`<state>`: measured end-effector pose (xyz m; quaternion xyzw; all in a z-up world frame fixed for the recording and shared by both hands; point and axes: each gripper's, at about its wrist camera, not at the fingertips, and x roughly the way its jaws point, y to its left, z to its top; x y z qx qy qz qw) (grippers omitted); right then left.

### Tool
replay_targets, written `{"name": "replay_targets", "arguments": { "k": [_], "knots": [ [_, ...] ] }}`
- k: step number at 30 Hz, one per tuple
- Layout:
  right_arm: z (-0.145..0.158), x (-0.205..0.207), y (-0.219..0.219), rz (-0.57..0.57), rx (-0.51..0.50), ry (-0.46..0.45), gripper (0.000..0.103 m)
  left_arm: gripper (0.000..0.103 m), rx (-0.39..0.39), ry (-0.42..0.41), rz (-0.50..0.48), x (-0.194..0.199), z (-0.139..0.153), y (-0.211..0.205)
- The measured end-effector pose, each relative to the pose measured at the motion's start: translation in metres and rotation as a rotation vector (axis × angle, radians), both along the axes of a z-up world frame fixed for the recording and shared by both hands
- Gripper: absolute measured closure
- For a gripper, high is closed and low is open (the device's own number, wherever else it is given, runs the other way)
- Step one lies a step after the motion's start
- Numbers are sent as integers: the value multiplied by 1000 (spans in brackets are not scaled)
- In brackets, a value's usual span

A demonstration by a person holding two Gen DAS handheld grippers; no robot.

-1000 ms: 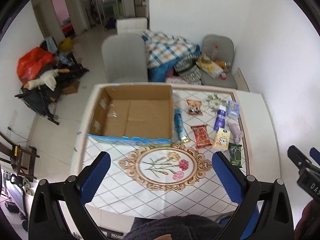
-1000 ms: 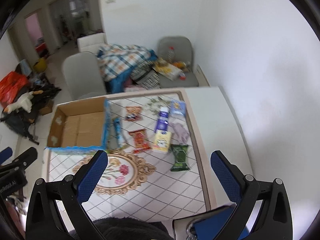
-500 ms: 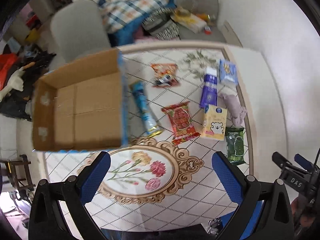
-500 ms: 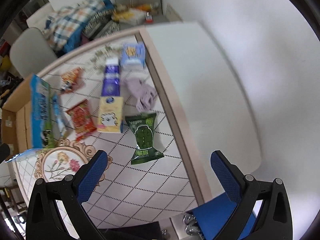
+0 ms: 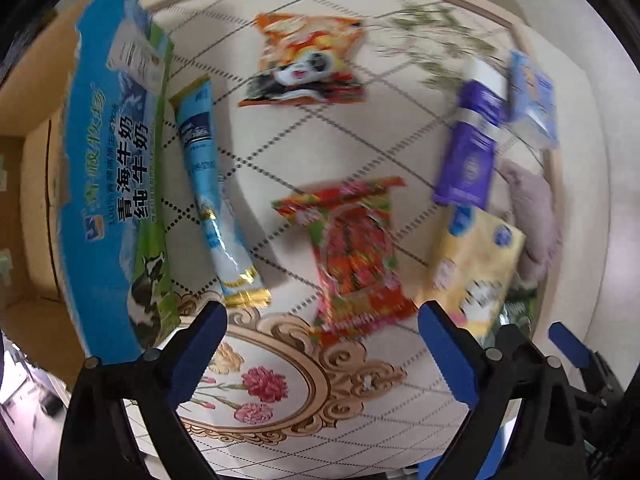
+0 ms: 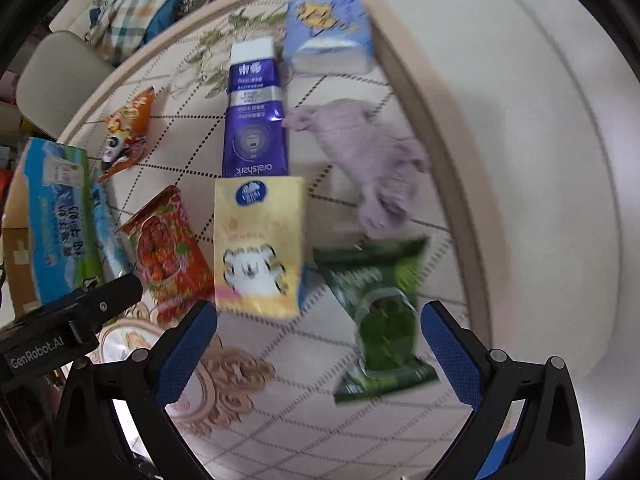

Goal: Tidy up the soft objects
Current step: 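Grasp the red snack bag with the left tool while the right tool grasps the yellow Vinda tissue pack, then carry both items into the box and open both tools to release them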

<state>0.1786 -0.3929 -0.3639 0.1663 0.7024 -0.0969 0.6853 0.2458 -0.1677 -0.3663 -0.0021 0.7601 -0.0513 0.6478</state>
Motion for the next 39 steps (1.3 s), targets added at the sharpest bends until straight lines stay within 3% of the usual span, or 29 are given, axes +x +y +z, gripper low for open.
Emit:
{"name": "replay_targets", "arguments": {
  "k": [6, 9, 10, 17, 22, 25, 28, 30, 34, 39],
  "knots": [
    [-37, 33, 12, -7, 97, 27, 5, 6, 1, 36, 62, 20, -16, 17],
    [-59, 46, 20, 5, 97, 65, 24, 6, -9, 51, 53, 24, -22, 13],
    [-65, 48, 22, 10, 108, 80, 37, 6, -13, 57, 43, 24, -24, 11],
    [-67, 42, 9, 19, 43, 144, 37, 6, -63, 164, 8, 17, -59, -15],
    [-74, 35, 8, 16, 36, 148, 36, 6, -26, 188, -22, 11, -86, -28],
    [-82, 32, 15, 28, 8, 162, 36, 15, 32, 162, -66, 10, -93, -36],
    [-90, 28, 27, 60, -36, 168, 37, 33, 97, 100, -134, 8, -89, -52],
    [-92, 27, 36, 76, -62, 164, 37, 56, 100, 64, -168, 6, -82, -58],
    [-91, 20, 49, 54, -63, 147, 37, 59, 79, 54, -169, 2, -75, -60],
    [-64, 18, 44, 43, -32, 105, 38, 60, 59, -43, -199, -1, -7, -49]
  ]
}}
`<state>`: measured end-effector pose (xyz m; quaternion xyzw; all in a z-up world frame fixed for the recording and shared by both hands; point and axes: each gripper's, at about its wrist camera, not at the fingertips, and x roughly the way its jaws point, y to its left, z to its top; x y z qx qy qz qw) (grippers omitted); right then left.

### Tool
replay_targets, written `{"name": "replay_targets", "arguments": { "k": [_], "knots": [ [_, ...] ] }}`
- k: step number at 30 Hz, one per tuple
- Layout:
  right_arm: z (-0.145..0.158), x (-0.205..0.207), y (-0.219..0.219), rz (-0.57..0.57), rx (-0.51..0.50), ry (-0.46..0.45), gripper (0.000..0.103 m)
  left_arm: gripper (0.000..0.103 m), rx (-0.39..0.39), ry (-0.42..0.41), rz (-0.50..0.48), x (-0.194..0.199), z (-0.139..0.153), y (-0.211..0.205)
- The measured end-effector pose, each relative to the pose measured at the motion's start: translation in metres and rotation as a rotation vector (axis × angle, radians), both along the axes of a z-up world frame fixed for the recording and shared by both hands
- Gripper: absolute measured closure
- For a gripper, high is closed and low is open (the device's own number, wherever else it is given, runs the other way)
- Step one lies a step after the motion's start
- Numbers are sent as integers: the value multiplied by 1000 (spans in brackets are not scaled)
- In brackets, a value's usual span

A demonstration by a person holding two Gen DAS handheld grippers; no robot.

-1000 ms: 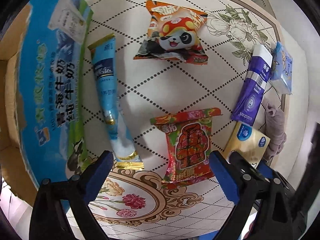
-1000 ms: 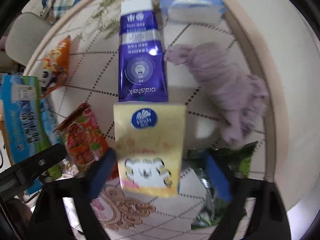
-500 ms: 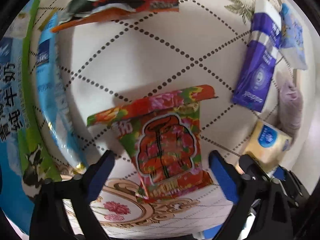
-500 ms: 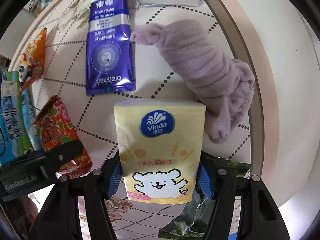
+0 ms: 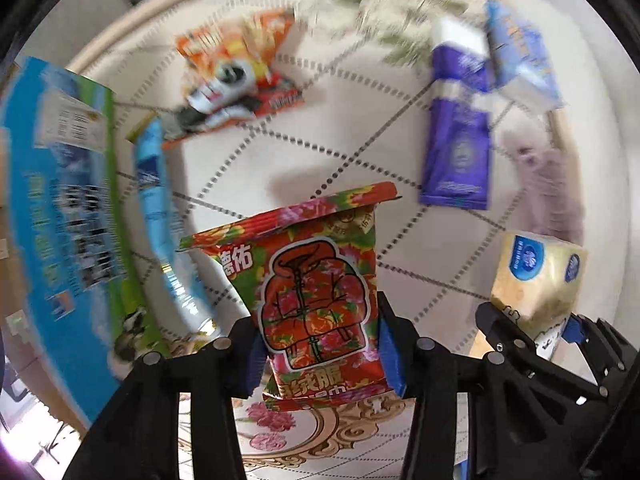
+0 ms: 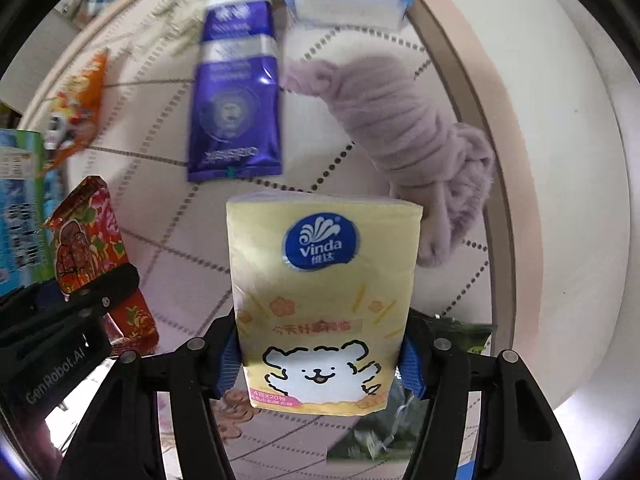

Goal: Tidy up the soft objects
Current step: 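Carry both items into the box and open both tools to release them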

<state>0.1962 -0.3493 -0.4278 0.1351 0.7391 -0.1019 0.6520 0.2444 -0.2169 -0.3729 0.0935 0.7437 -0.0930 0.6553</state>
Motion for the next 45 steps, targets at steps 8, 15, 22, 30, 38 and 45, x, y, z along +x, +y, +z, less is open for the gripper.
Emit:
{"name": "replay_targets", "arguments": {
  "k": [8, 15, 22, 30, 38, 45],
  "knots": [
    [77, -18, 35, 91, 46, -138, 38, 59, -117, -198, 37, -29, 116, 42],
    [150, -10, 87, 203, 113, -252, 38, 59, -160, -315, 123, -28, 176, 114],
    [212, 22, 169, 298, 204, -337, 38, 59, -194, -338, 168, 8, 189, 201],
    [183, 98, 275, 346, 217, -309, 38, 59, -184, -216, 171, 79, 132, 285],
    [99, 152, 336, 388, 164, -197, 38, 59, -181, -44, 100, 135, 50, 319],
    [42, 172, 355, 386, 132, -134, 38, 59, -196, 54, 87, 148, -5, 327]
  ]
}}
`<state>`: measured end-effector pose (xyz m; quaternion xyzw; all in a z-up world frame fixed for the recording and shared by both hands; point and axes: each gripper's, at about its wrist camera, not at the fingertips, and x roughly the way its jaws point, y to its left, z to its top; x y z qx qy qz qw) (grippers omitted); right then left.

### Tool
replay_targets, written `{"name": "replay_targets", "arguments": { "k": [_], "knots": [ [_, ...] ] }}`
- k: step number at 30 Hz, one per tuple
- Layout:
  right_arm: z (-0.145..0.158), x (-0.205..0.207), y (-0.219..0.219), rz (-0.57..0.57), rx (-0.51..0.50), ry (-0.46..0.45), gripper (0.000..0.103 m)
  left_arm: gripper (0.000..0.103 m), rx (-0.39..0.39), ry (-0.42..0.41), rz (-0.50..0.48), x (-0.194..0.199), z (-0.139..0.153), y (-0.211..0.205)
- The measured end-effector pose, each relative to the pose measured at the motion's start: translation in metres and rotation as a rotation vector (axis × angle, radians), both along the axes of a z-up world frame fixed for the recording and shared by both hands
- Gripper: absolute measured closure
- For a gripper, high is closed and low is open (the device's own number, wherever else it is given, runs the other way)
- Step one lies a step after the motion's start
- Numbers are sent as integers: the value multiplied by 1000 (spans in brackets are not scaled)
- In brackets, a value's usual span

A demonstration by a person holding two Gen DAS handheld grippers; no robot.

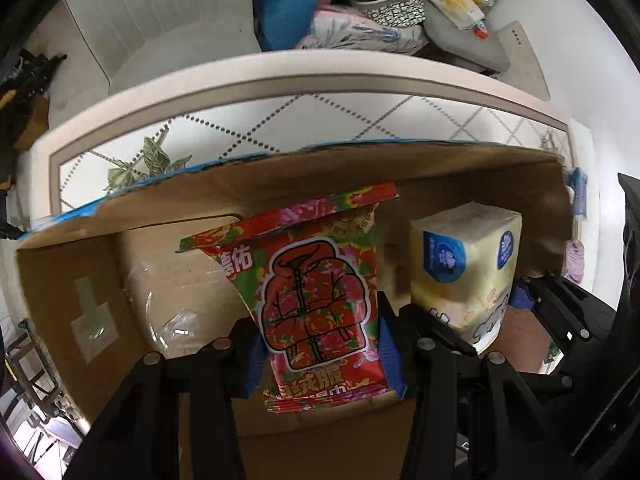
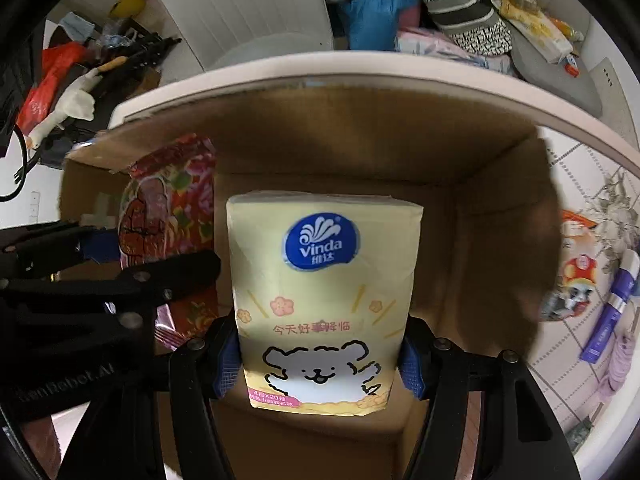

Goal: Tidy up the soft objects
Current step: 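Carry both items into the box and open both tools to release them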

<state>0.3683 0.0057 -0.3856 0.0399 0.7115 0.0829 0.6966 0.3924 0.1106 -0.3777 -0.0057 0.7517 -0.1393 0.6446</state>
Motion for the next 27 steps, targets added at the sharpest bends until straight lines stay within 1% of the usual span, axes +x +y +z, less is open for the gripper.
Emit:
{"name": "replay_targets", "arguments": {
  "k": [2, 5, 7, 8, 9, 10, 11, 12, 14, 15, 16, 17, 19, 21, 27],
  "knots": [
    [-10, 4, 2, -6, -15, 6, 38, 58, -1, 18, -8, 1, -8, 0],
    [-23, 8, 3, -14, -5, 11, 37, 58, 11, 34, 14, 3, -16, 3],
    [-24, 8, 7, -8, -11, 9, 36, 57, 13, 40, 29, 2, -15, 5],
    [-24, 8, 7, -6, -16, 6, 35, 57, 19, 38, 44, 1, -13, 7],
    [-23, 9, 7, -6, -20, 3, 33, 56, 8, 38, 56, 1, -9, 8],
    [-21, 8, 7, -12, -22, 0, 27, 56, -3, 35, 70, 0, -6, 9],
    [-19, 8, 6, -21, -21, 0, 24, 50, -2, 29, 84, -1, -1, 11],
    [-16, 8, 7, -23, -19, 1, 24, 46, 6, 18, 97, -4, 3, 14],
    [-8, 4, 10, -20, -31, -3, 24, 24, 13, -9, 105, -9, 14, 15],
    [-3, 2, 11, -15, -41, -5, 23, 18, 27, -24, 110, -13, 21, 16],
    [1, -1, 13, -15, -45, -4, 19, 17, 31, -38, 116, -16, 26, 19],
    [5, -4, 13, -17, -43, -2, 12, 15, 28, -49, 123, -20, 32, 21],
    [13, -10, 13, -17, -43, -4, 5, 11, 35, -69, 133, -31, 43, 26],
    [24, -20, 14, -18, -55, -19, 5, 11, 41, -102, 143, -40, 54, 37],
    [60, -56, 11, -40, -48, -40, 1, 10, 56, -193, 182, -73, 85, 51]
  ]
}}
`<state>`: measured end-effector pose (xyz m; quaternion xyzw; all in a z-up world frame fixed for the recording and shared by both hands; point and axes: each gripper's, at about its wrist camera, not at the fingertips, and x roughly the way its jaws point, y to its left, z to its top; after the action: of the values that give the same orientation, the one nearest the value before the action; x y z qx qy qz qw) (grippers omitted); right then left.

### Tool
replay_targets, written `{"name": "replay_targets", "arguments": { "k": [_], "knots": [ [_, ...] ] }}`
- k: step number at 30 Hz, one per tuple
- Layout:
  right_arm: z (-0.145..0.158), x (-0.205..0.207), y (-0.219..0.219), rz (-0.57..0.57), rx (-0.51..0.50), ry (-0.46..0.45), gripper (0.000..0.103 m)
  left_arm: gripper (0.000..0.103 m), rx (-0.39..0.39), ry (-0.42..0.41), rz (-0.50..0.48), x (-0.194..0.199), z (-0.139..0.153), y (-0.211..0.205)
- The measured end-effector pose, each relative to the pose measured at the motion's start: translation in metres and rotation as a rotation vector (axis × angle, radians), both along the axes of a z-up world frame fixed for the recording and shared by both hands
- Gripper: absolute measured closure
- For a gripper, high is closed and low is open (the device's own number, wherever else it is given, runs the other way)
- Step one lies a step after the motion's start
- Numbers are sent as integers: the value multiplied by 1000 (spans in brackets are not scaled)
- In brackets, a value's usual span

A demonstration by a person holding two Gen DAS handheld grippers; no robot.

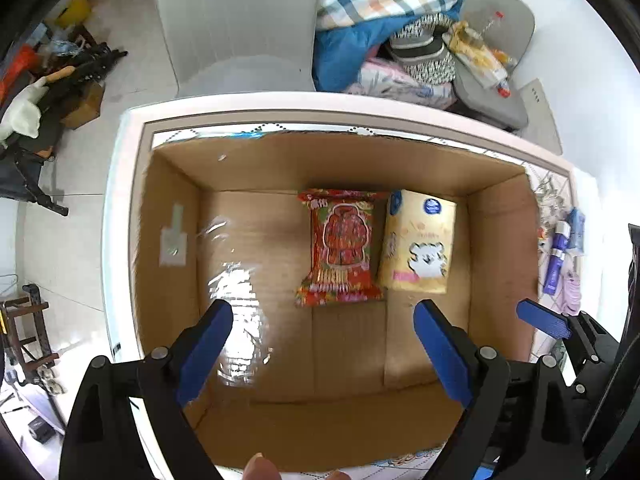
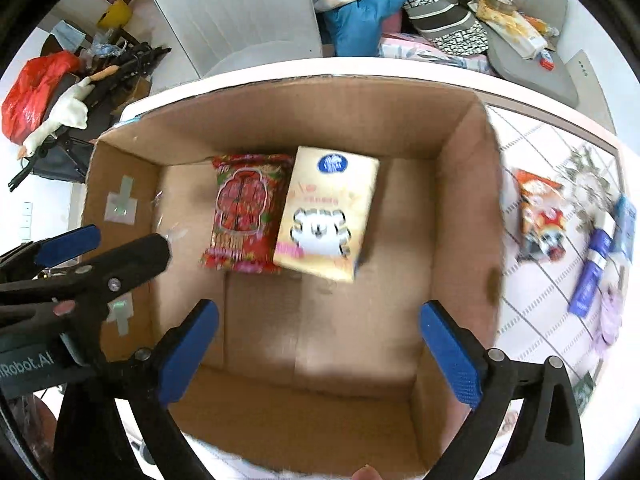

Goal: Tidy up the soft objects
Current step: 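Carry both items into the box and open both tools to release them, then grasp the green Deeyeo pack with the right tool while the left tool reaches the blue tissue pack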

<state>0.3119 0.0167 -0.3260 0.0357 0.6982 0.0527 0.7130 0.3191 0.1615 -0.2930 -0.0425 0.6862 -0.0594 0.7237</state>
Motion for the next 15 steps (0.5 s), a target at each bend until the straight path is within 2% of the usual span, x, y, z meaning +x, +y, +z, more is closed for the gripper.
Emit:
{"name": "replay_targets", "arguments": {
  "k": [10, 15],
  "knots": [
    [68, -65, -2, 26, -33, -113, 1, 10, 49, -133, 4, -63, 55, 3],
    [96, -94, -3, 16, -7, -154, 1, 10, 67, -189, -4, -92, 84, -1]
  ]
}}
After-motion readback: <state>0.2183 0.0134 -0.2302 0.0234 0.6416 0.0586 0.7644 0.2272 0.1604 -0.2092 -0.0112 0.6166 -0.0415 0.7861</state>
